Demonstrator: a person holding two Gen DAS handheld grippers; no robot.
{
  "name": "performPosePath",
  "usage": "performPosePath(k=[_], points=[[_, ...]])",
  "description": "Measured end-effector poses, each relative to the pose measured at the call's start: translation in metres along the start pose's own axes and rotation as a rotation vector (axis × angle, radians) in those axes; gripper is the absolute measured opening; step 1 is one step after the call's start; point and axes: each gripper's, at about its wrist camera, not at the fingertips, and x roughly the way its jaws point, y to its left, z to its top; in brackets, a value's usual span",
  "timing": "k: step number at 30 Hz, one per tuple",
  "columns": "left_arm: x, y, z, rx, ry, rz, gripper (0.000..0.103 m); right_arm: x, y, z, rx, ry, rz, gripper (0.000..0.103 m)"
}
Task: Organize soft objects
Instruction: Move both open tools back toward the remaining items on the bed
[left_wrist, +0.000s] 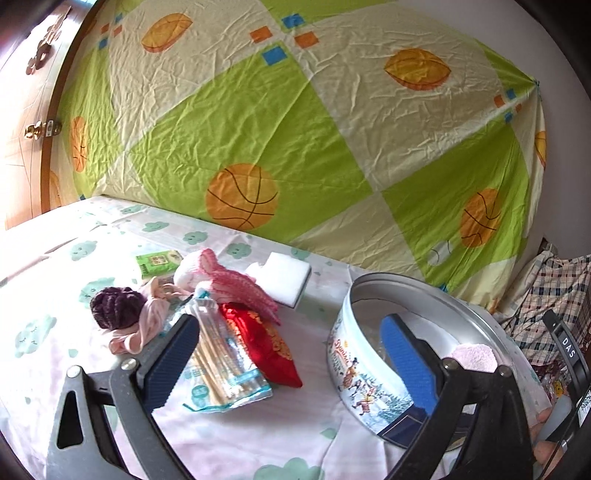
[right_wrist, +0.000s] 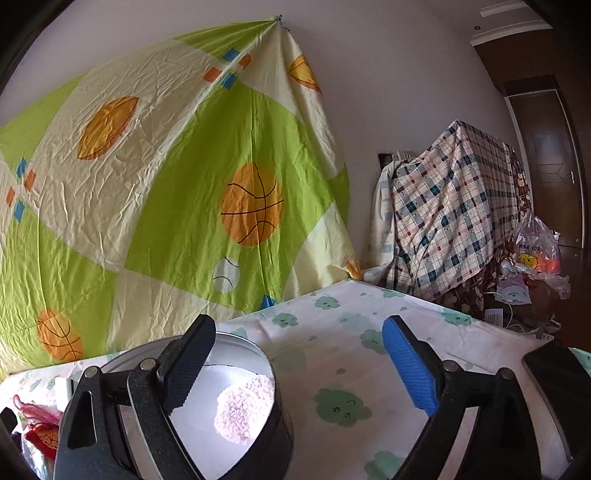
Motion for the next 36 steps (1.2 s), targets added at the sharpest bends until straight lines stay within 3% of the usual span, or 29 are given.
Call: performPosePath(k=[4, 7, 13, 17, 23, 36], points=[[-0.007, 0.012, 0.001, 0.024, -0.006, 0.050, 0.100, -0.009, -0.011, 0.001, 0.048, -0.049, -0.065, 0.093], [-0.006, 0.021, 0.000, 0.043, 0.021, 0.091, 0.100, -0.009, -0.010, -0.001, 0.046, -0.035, -0.067, 0.093], [-0.006, 0.037, 0.001, 0.049, 0.052, 0.136, 0.100, -0.013, 0.009, -0.012, -0.017, 0.028, -0.003, 0.093], [-0.005, 0.047, 0.001, 0.050, 0.061, 0.162, 0.100, -0.024, 0.023, -0.019, -0.034, 0.025, 0.026, 0.093], [-0.006, 0.059, 0.003, 0.053, 0.070, 0.192, 0.100, -0.034, 0.040, -0.031, 0.000, 0.085, 0.086, 0.093], [-0.009, 0.088, 0.008, 0.038, 0.084, 0.223, 0.100, -0.060, 0.099, -0.050, -0.073, 0.105, 0.198, 0.093]])
